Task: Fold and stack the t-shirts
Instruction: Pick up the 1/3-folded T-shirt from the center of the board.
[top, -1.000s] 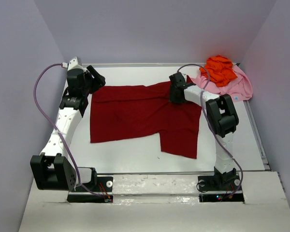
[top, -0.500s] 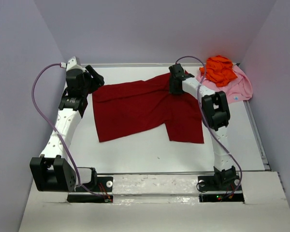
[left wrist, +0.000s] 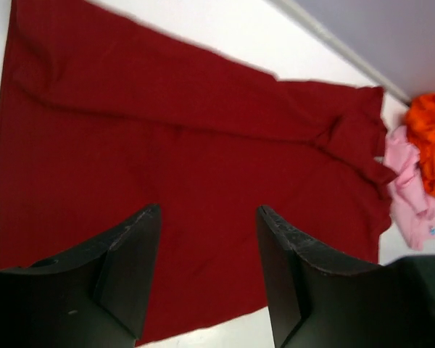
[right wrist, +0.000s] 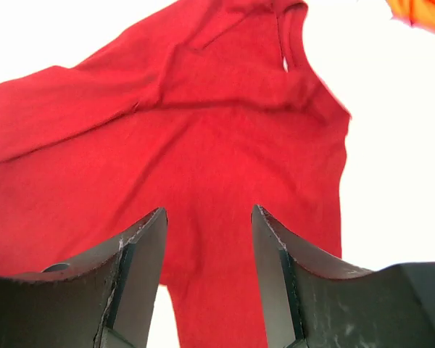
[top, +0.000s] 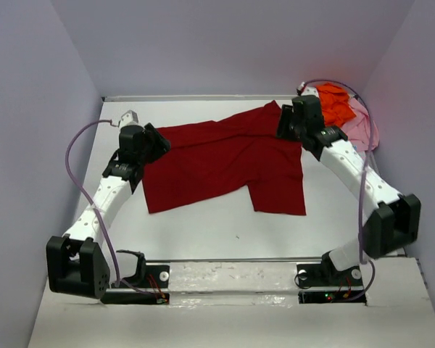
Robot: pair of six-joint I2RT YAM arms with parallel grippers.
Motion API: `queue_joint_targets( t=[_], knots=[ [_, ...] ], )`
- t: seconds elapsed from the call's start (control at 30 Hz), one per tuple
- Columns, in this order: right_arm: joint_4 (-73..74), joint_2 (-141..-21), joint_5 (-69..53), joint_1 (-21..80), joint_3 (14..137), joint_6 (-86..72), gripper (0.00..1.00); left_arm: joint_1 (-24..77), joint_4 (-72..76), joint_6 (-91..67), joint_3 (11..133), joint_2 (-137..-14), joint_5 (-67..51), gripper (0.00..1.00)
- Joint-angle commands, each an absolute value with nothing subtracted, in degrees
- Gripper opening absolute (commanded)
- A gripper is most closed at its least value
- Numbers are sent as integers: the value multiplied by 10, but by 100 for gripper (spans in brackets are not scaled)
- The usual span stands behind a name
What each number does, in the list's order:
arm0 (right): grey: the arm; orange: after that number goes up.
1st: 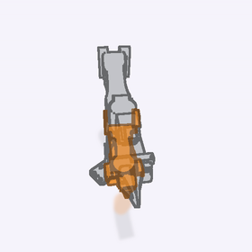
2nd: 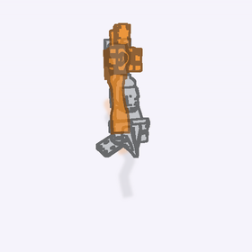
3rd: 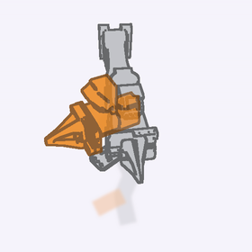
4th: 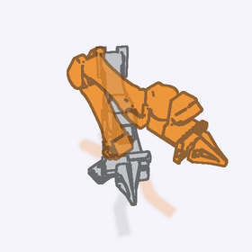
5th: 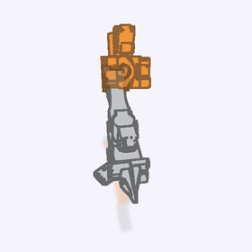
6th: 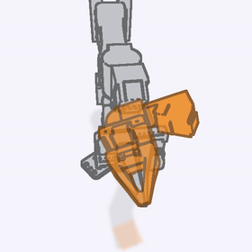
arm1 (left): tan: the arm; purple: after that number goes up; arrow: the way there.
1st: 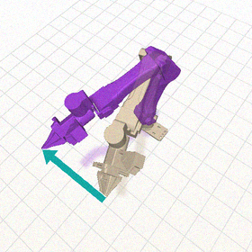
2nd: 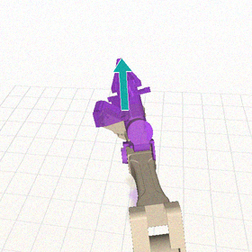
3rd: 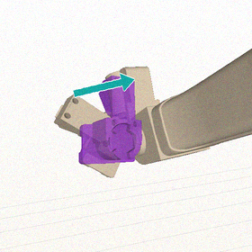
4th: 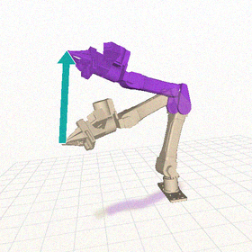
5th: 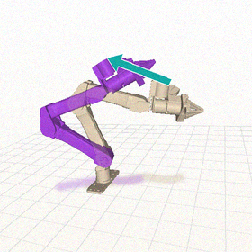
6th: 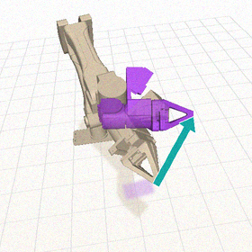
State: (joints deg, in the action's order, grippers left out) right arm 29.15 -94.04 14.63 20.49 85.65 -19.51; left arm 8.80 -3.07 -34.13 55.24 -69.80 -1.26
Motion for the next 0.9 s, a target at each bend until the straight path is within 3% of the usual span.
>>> queue_joint_targets(
  t=[0.0,0.13,0.3,0.47,0.87],
  knots=[
    [236,-840,122,223,704,-257,55,115,-33,-375,487,-657,40,64],
    [231,-775,184,264,564,-305,54,165,-65,-377,455,-635,111,64],
    [303,-752,280,323,499,-389,55,250,-111,-386,449,-646,267,64],
    [417,-772,361,346,516,-467,55,273,-119,-422,404,-660,291,64],
    [498,-738,351,346,487,-598,54,277,-105,-432,360,-635,294,65]
  ],
)
